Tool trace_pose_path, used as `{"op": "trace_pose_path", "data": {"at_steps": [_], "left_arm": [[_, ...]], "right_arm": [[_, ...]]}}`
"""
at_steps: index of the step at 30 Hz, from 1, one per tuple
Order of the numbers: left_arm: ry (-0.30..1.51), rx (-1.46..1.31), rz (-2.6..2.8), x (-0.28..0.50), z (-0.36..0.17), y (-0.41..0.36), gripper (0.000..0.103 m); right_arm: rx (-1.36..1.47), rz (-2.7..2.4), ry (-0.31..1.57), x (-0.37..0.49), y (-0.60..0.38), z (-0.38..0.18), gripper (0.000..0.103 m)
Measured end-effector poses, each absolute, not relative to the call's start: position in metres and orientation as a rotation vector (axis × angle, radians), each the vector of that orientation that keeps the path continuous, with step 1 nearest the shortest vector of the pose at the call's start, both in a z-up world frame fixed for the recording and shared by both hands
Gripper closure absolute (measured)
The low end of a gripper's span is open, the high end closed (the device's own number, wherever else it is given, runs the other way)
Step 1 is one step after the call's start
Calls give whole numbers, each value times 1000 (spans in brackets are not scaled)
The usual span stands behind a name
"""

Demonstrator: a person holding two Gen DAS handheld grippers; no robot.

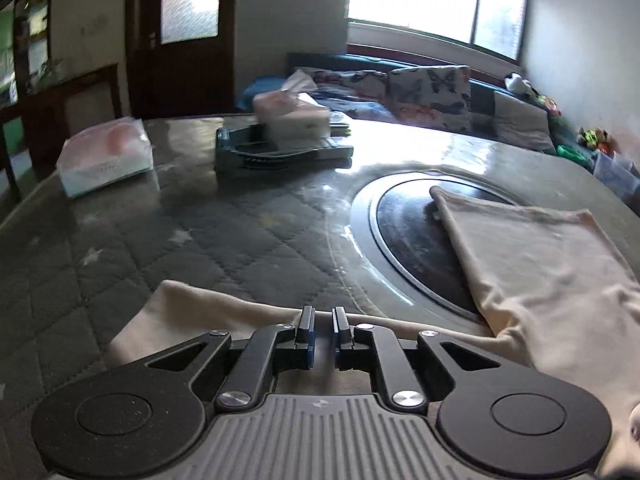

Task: Fold clothes

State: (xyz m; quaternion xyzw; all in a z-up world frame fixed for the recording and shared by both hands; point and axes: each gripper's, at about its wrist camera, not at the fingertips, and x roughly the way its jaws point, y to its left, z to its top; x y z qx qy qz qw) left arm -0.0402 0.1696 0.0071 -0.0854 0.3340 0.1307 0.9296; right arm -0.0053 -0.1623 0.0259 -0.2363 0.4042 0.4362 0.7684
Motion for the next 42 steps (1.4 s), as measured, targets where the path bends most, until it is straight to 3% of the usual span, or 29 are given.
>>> {"op": "trace_pose_path", "data": {"at_steps": [14, 24, 42], "left_arm": [[693, -234, -85, -14, 16, 86, 93], [723, -313, -18, -16, 3, 102, 96], [724, -257, 17, -109, 9, 132, 93]], "right_arm": [[-510, 945, 873, -6, -162, 25, 72], [-504, 954, 869, -5, -164, 24, 72], [-511, 959, 860, -6, -166, 25, 71]]}}
